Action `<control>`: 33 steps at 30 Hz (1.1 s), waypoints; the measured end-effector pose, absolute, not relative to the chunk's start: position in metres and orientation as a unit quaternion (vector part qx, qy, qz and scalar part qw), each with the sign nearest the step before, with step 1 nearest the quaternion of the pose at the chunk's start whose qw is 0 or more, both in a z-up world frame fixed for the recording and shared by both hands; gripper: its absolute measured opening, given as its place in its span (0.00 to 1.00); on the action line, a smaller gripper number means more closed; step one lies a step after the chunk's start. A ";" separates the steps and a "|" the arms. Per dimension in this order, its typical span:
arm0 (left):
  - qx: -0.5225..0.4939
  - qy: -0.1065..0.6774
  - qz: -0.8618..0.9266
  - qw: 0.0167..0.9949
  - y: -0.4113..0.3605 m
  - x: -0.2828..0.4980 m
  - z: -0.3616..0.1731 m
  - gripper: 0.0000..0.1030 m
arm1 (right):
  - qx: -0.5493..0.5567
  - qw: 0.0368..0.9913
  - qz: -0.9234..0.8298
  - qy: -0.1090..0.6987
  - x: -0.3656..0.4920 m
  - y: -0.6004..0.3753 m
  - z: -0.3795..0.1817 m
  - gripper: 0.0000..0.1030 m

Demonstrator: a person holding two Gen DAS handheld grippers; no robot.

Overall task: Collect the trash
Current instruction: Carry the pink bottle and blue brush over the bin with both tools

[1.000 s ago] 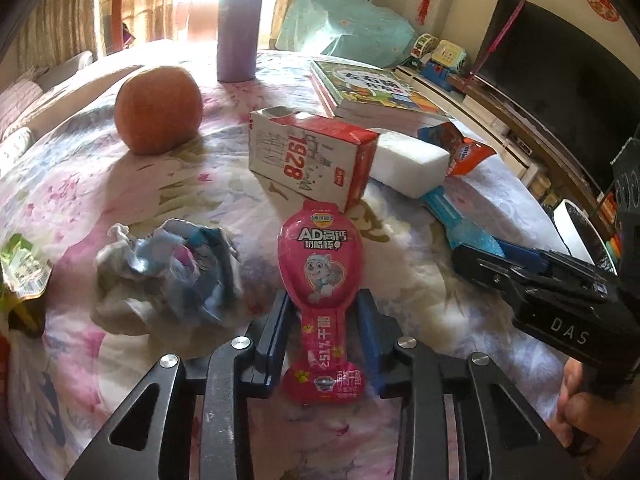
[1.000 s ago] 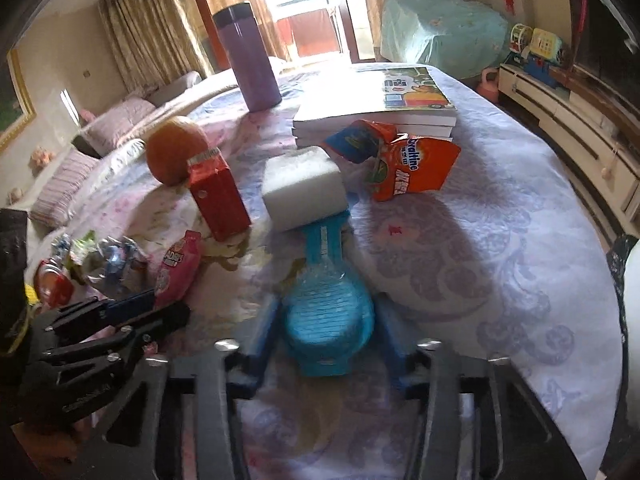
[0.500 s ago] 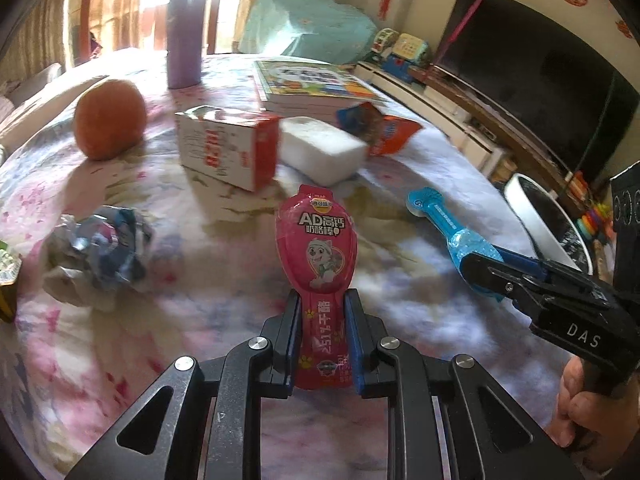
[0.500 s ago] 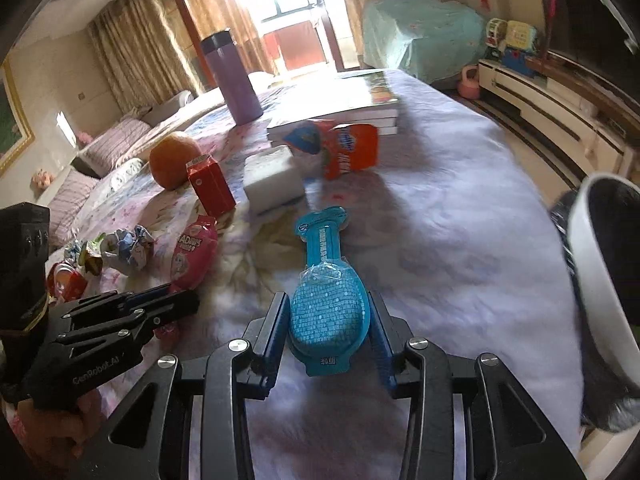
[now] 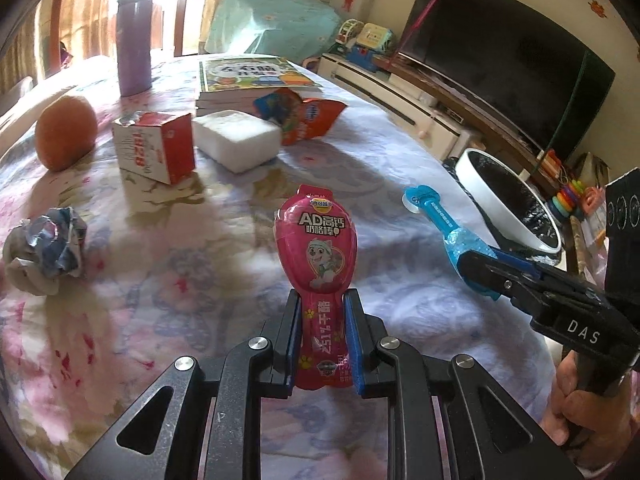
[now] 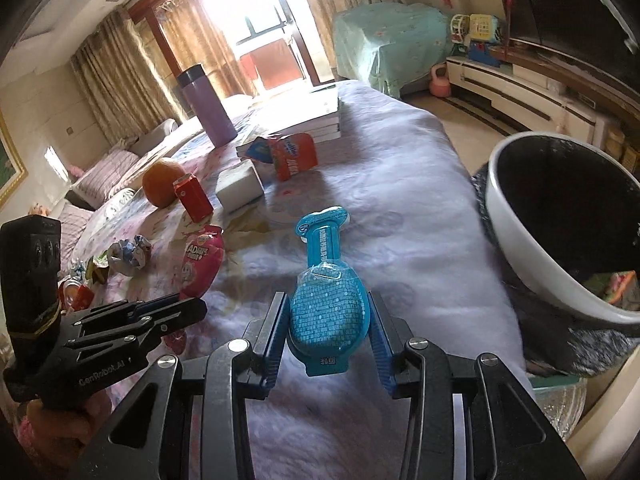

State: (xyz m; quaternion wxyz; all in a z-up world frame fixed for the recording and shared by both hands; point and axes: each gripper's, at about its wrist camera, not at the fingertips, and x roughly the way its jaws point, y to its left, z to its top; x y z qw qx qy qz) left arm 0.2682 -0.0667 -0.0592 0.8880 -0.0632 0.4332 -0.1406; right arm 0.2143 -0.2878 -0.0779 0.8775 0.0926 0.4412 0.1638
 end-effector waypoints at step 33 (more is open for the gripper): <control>-0.037 0.429 -0.180 0.885 -0.119 0.261 -0.044 0.18 | 0.079 0.893 0.130 0.424 0.194 -0.319 -0.061 0.45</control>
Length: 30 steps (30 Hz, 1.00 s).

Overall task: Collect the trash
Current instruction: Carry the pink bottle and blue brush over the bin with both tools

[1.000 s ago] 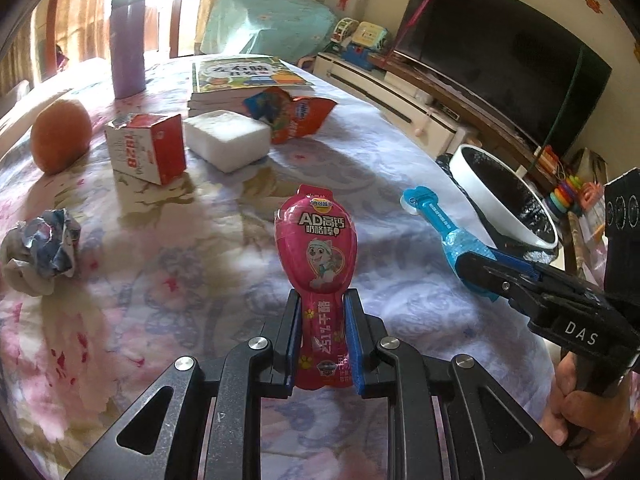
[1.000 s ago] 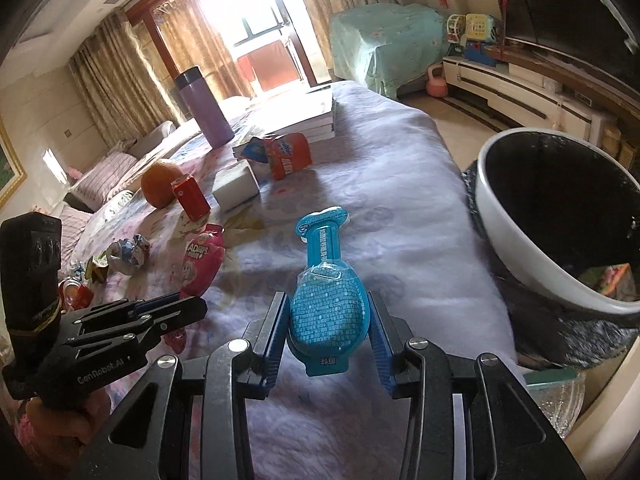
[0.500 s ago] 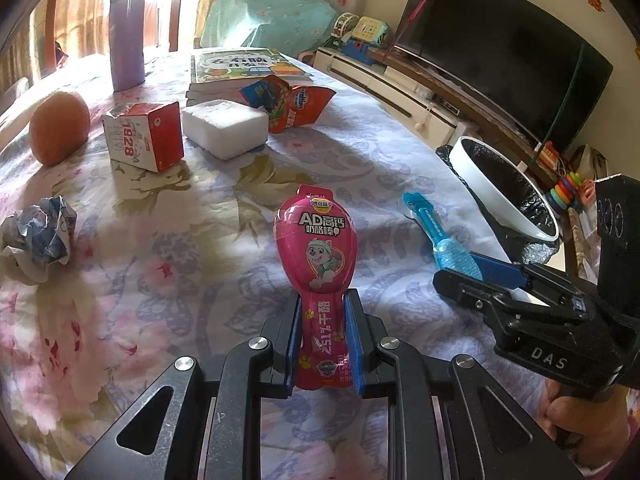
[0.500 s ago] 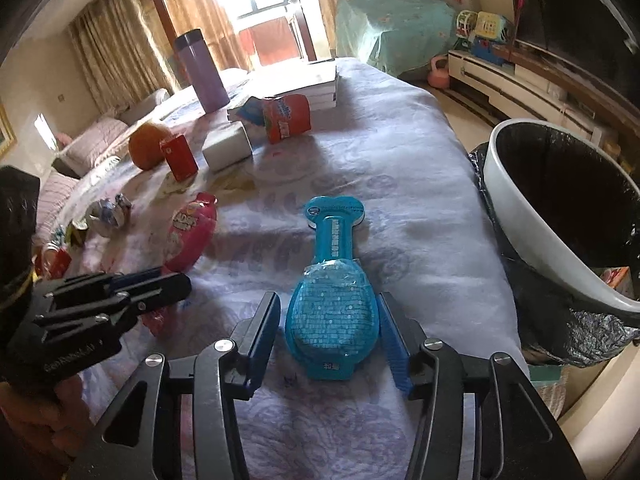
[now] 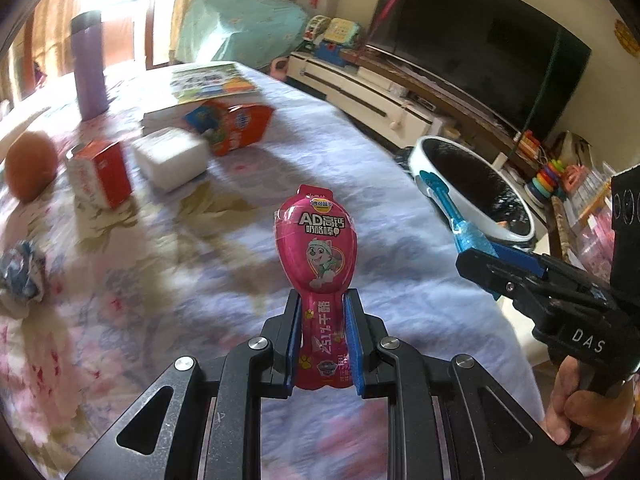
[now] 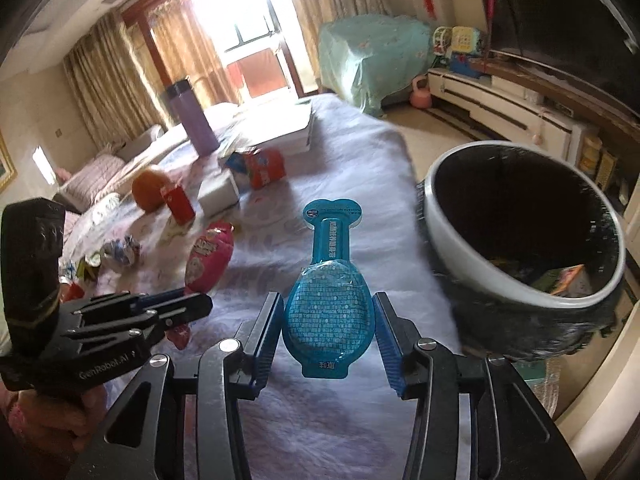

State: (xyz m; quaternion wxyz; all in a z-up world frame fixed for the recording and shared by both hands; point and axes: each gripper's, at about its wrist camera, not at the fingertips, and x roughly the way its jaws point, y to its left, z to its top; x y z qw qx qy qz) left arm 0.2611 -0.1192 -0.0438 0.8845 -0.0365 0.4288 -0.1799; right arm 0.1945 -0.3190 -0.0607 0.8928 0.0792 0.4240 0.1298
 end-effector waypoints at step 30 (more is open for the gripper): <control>0.015 0.417 -0.263 0.870 -0.218 0.292 -0.022 0.18 | 0.125 0.907 0.051 0.400 0.190 -0.420 -0.044 0.45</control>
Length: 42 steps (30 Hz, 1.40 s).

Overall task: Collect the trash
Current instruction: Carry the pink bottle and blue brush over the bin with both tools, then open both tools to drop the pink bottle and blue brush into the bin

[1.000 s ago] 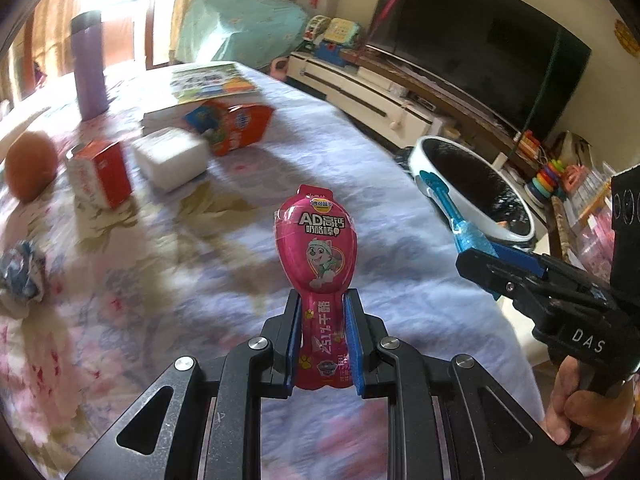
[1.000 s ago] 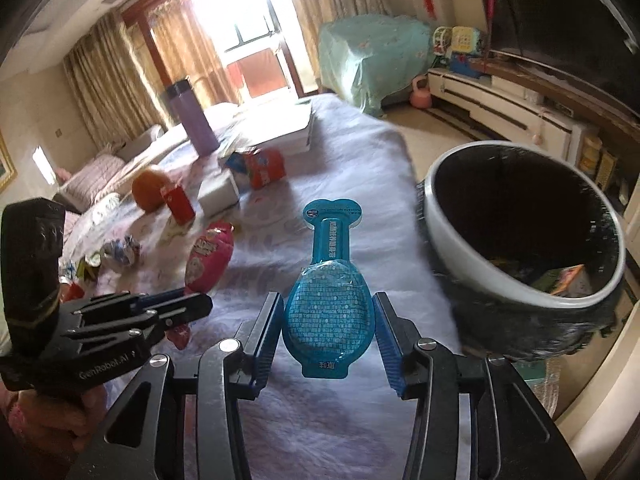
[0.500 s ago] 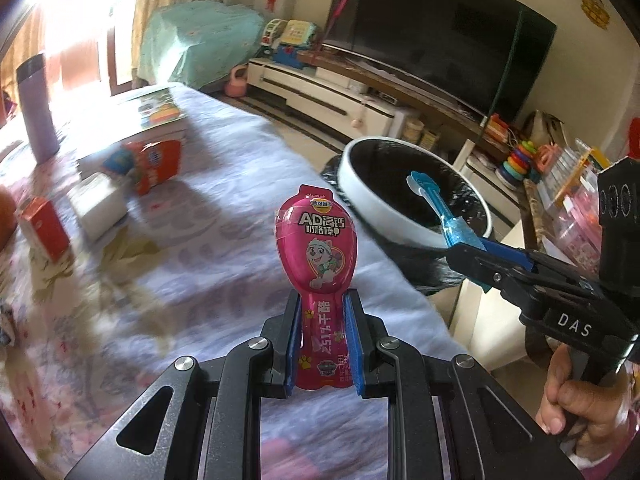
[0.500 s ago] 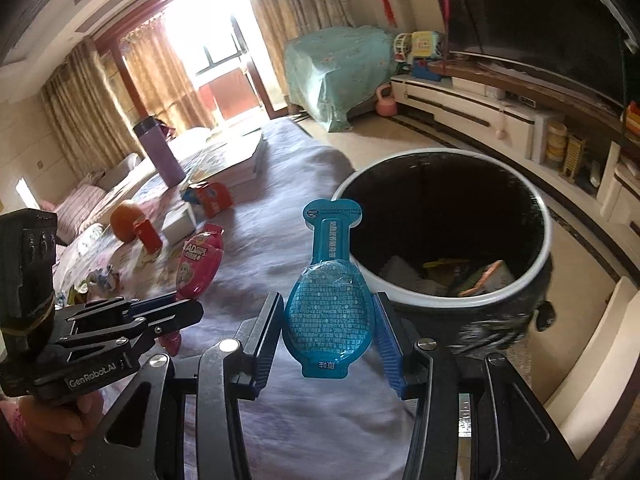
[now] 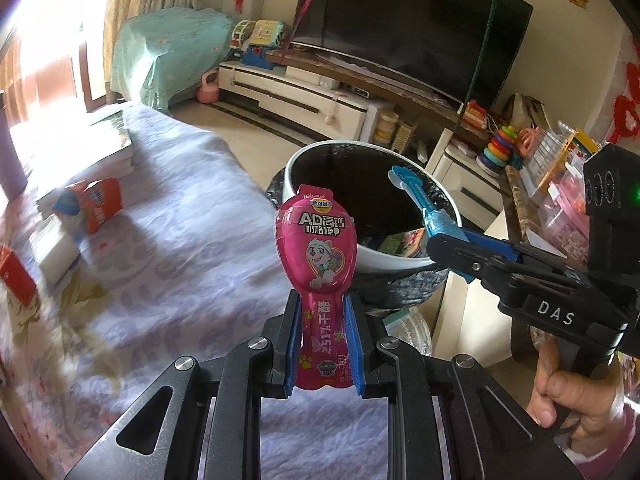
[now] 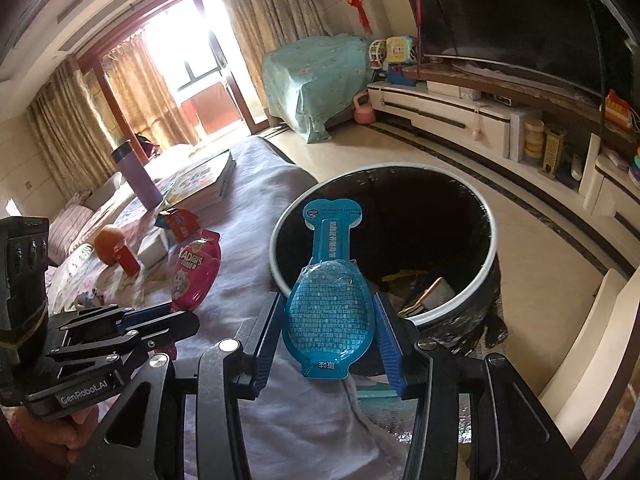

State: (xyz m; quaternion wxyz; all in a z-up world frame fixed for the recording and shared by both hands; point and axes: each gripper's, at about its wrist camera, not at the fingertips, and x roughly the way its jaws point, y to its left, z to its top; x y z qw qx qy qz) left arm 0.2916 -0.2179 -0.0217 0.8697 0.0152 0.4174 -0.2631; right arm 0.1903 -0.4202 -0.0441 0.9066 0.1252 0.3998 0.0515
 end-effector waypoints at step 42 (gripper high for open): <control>0.048 0.435 -0.280 0.854 -0.296 0.378 -0.026 0.19 | 0.136 0.898 0.020 0.418 0.241 -0.474 -0.054 0.45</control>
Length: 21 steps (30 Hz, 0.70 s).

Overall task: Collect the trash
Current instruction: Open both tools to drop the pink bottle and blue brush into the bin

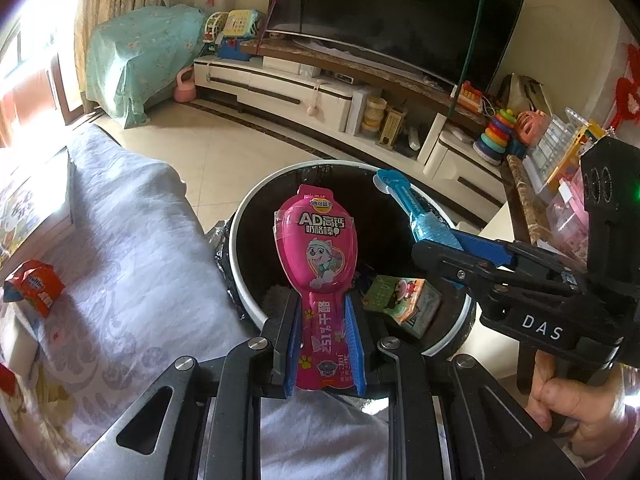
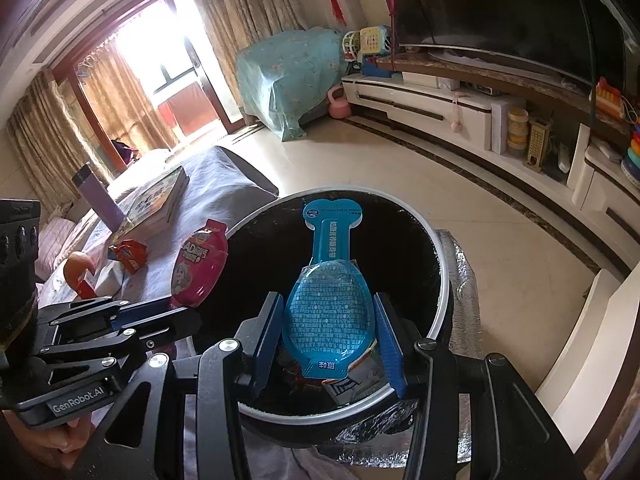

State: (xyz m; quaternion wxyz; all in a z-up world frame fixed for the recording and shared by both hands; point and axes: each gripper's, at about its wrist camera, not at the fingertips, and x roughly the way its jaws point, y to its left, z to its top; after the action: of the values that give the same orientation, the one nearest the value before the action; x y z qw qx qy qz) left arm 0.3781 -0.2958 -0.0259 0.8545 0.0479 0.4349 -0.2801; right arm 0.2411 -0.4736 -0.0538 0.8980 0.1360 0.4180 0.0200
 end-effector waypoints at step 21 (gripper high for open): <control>0.025 0.430 -0.269 0.862 -0.278 0.370 -0.028 0.51 | 0.150 0.902 0.015 0.406 0.237 -0.478 -0.045 0.59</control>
State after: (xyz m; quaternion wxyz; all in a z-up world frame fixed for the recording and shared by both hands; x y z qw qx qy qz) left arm 0.3702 -0.2784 -0.0276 0.8616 0.0246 0.4296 -0.2692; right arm 0.2372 -0.4775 -0.0446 0.9016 0.1497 0.4057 0.0146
